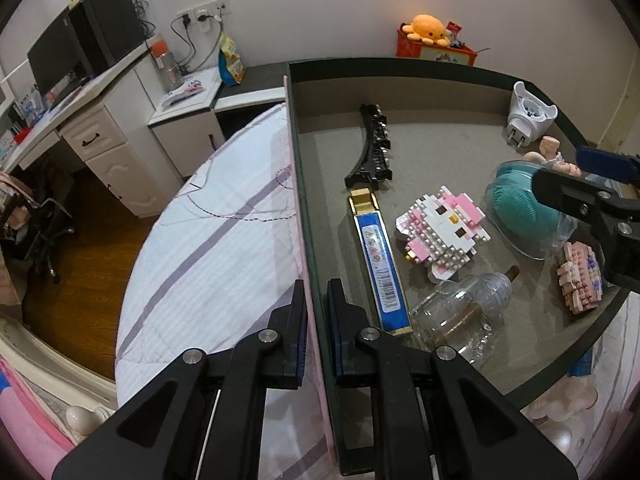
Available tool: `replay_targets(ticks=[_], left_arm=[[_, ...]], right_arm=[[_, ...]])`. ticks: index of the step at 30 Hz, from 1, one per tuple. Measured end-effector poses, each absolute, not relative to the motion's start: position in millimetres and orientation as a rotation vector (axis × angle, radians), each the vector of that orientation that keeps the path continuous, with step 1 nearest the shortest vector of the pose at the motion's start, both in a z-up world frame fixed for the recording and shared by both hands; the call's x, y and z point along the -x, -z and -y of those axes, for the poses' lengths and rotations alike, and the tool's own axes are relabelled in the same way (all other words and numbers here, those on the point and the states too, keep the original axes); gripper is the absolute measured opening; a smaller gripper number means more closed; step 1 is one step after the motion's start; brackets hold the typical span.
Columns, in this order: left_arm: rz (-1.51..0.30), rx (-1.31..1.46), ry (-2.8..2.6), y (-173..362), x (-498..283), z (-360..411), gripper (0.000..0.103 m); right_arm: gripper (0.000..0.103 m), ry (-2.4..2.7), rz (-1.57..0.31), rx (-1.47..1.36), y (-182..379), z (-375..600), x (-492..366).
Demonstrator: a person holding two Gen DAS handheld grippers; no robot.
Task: Organize rigid objects
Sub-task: 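Open the left tool to drop the charger while the right tool releases the teal container inside, then withdraw both tools back from the box toward the lamp and highlighter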
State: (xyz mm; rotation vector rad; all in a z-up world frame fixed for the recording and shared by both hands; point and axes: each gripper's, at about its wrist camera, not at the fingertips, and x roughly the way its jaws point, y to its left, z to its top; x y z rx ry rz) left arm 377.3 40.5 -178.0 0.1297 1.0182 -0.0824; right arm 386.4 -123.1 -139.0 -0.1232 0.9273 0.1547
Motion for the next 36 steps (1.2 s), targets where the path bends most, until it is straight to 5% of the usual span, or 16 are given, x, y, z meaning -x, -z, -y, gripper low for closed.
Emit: replay_targets(ticks=[4,6,8,36], left_arm=[[-1.024,-0.126,0.043,178.4,-376.0,-42.7,0.028],[-1.018,-0.126,0.022,175.9,-373.6,-44.6,0.065],[-0.982,-0.132,-0.01,168.4,-366.2,-46.7,0.083],[-0.694,-0.118,0.041,81.1,-195.7,-19.8,0.103]], right_arm=[[0.081,-0.16,-0.917,0.09,138.5,132.9,-379.2],[0.082,-0.166,-0.899,0.071,135.1,137.0,-371.3],[0.082,-0.146,-0.894,0.072,131.9,138.4,-364.4],[0.082,-0.059,-0.655,0.045,55.1,169.7,-160.0]])
